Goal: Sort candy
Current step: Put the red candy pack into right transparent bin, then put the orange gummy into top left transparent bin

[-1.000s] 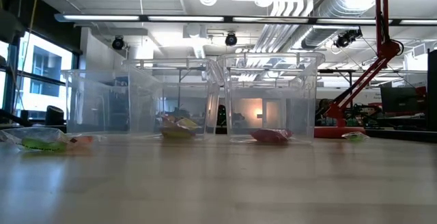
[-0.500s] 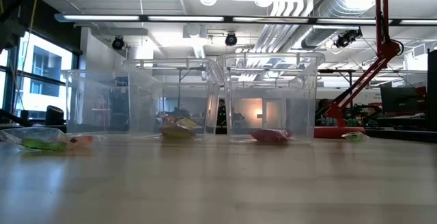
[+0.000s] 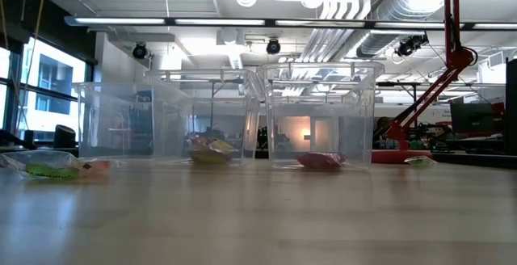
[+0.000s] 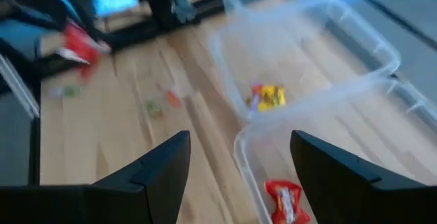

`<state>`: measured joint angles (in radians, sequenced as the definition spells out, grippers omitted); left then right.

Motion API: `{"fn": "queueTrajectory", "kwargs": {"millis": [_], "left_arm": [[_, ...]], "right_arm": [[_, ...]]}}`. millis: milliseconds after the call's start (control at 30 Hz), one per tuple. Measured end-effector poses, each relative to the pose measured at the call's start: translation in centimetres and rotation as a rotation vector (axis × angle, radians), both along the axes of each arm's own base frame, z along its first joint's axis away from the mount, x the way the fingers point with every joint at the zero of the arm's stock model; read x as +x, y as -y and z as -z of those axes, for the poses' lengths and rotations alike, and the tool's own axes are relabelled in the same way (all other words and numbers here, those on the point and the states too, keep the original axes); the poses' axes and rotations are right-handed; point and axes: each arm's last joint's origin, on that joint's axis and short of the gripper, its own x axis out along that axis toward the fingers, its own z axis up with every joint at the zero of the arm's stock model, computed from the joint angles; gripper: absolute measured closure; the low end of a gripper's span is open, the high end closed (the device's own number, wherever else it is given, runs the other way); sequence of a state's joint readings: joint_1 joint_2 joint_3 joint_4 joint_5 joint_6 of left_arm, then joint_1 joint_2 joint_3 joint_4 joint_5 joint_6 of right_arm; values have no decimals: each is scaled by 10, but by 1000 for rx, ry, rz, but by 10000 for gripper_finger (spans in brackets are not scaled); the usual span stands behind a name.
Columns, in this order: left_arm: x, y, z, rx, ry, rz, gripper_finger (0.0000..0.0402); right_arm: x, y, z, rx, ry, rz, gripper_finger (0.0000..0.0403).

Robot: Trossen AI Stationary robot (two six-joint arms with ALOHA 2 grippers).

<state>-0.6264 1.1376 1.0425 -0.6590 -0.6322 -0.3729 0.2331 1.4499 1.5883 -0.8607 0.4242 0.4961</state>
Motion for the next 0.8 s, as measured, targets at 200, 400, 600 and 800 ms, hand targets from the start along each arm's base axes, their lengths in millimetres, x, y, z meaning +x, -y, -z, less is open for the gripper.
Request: {"fn": "queueTrajectory", "kwargs": {"millis": [200, 400, 600, 800], "left_arm": [[77, -56, 5, 76, 103, 31, 388], [135, -116, 24, 20, 276, -92, 329], [177, -131, 51, -118, 213, -28, 250], [175, -120, 42, -299, -40, 61, 192]], "right_arm": [[-21, 1, -22, -21, 113, 39, 156], [-30, -1, -30, -55, 155, 77, 156], [-29, -1, -28, -65, 141, 77, 156], [-29, -1, -27, -69, 135, 75, 156]]}}
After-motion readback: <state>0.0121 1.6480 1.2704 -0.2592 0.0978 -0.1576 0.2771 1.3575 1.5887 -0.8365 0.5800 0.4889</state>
